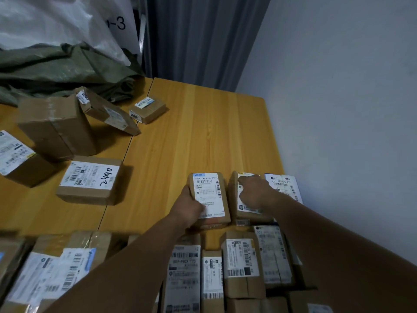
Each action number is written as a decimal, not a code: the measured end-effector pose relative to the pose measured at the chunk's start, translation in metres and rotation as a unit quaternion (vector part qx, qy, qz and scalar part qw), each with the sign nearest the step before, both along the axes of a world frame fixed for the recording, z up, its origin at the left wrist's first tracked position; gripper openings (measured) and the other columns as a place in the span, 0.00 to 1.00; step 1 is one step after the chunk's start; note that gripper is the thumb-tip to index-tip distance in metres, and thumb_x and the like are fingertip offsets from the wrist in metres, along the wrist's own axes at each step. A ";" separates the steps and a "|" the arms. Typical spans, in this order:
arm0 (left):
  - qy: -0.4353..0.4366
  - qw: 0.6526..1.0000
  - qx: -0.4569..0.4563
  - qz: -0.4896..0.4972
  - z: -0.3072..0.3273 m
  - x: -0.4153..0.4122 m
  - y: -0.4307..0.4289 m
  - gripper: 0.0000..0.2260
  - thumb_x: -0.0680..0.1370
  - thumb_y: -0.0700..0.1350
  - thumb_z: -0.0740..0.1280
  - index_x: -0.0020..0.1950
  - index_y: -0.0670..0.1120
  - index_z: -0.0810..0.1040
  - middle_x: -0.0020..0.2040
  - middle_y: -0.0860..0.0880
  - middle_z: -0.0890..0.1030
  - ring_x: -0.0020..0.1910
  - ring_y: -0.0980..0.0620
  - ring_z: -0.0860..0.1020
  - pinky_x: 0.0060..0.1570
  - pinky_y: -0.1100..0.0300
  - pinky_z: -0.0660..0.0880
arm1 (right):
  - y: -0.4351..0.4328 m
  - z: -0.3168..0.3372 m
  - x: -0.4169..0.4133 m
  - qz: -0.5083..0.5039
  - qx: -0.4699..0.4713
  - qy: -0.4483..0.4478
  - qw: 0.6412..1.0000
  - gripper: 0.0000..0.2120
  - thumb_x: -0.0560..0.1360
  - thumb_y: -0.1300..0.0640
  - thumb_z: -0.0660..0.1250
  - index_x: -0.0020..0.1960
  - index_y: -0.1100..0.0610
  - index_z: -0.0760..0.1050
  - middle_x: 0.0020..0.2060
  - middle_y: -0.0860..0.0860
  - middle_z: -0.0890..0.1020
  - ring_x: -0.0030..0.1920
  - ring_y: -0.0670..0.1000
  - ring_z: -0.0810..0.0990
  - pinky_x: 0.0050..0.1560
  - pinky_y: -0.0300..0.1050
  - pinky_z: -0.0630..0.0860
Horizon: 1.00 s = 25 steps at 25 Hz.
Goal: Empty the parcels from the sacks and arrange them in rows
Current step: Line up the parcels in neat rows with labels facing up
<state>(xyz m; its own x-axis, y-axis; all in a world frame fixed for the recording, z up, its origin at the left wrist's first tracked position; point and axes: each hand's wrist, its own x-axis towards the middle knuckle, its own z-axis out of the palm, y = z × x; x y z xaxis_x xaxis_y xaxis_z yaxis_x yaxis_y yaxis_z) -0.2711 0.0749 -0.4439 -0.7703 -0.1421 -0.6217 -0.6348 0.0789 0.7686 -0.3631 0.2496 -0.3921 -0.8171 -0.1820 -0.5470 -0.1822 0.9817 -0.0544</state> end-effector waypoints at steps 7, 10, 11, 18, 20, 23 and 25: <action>-0.001 0.999 -0.016 -0.043 0.000 0.005 0.011 0.24 0.77 0.31 0.62 0.72 0.47 0.67 0.63 0.47 0.80 0.60 0.46 0.78 0.60 0.49 0.77 | 0.022 -0.003 0.012 0.042 -0.017 -0.055 0.997 0.30 0.79 0.60 0.59 0.80 0.49 0.58 0.78 0.59 0.58 0.78 0.61 0.58 0.74 0.52 0.61; 0.002 0.999 -0.024 -0.030 0.001 0.006 0.016 0.22 0.78 0.33 0.64 0.70 0.46 0.68 0.63 0.47 0.80 0.60 0.46 0.78 0.59 0.51 0.77 | 0.024 -0.001 0.017 0.046 -0.042 -0.053 0.997 0.29 0.80 0.63 0.57 0.80 0.51 0.58 0.80 0.60 0.56 0.79 0.58 0.54 0.74 0.49 0.60; 0.002 0.999 -0.029 -0.029 0.001 0.006 0.018 0.21 0.78 0.34 0.64 0.70 0.47 0.69 0.63 0.47 0.80 0.60 0.47 0.79 0.58 0.52 0.77 | 0.027 -0.002 0.018 0.047 -0.048 -0.054 0.996 0.29 0.81 0.63 0.56 0.80 0.51 0.58 0.80 0.59 0.54 0.80 0.58 0.52 0.75 0.48 0.58; 0.010 0.998 -0.057 -0.023 0.001 0.005 0.023 0.22 0.78 0.34 0.63 0.70 0.46 0.68 0.59 0.47 0.81 0.57 0.46 0.79 0.59 0.47 0.78 | 0.032 -0.009 0.025 0.053 -0.026 -0.052 0.997 0.32 0.80 0.57 0.60 0.81 0.48 0.52 0.81 0.60 0.48 0.80 0.62 0.47 0.78 0.56 0.54; -0.003 0.997 -0.076 -0.021 0.006 0.007 0.025 0.21 0.79 0.35 0.62 0.71 0.43 0.65 0.58 0.47 0.79 0.56 0.45 0.79 0.57 0.48 0.78 | 0.033 -0.011 0.026 0.047 -0.024 -0.055 0.997 0.33 0.79 0.56 0.60 0.81 0.47 0.53 0.81 0.60 0.48 0.80 0.63 0.47 0.78 0.59 0.54; -0.033 0.994 -0.107 -0.017 0.020 0.013 0.024 0.22 0.80 0.39 0.64 0.71 0.39 0.62 0.56 0.44 0.76 0.53 0.46 0.77 0.43 0.55 0.75 | 0.028 0.000 0.029 0.052 -0.030 -0.039 0.997 0.28 0.79 0.56 0.60 0.79 0.50 0.60 0.78 0.61 0.57 0.77 0.63 0.57 0.75 0.57 0.60; -0.033 0.992 -0.119 -0.007 0.031 0.019 0.019 0.24 0.80 0.41 0.65 0.72 0.36 0.60 0.52 0.44 0.74 0.48 0.49 0.74 0.35 0.60 0.70 | 0.021 0.009 0.035 0.060 -0.045 -0.034 0.997 0.26 0.79 0.57 0.58 0.77 0.50 0.63 0.76 0.60 0.62 0.74 0.63 0.63 0.72 0.57 0.64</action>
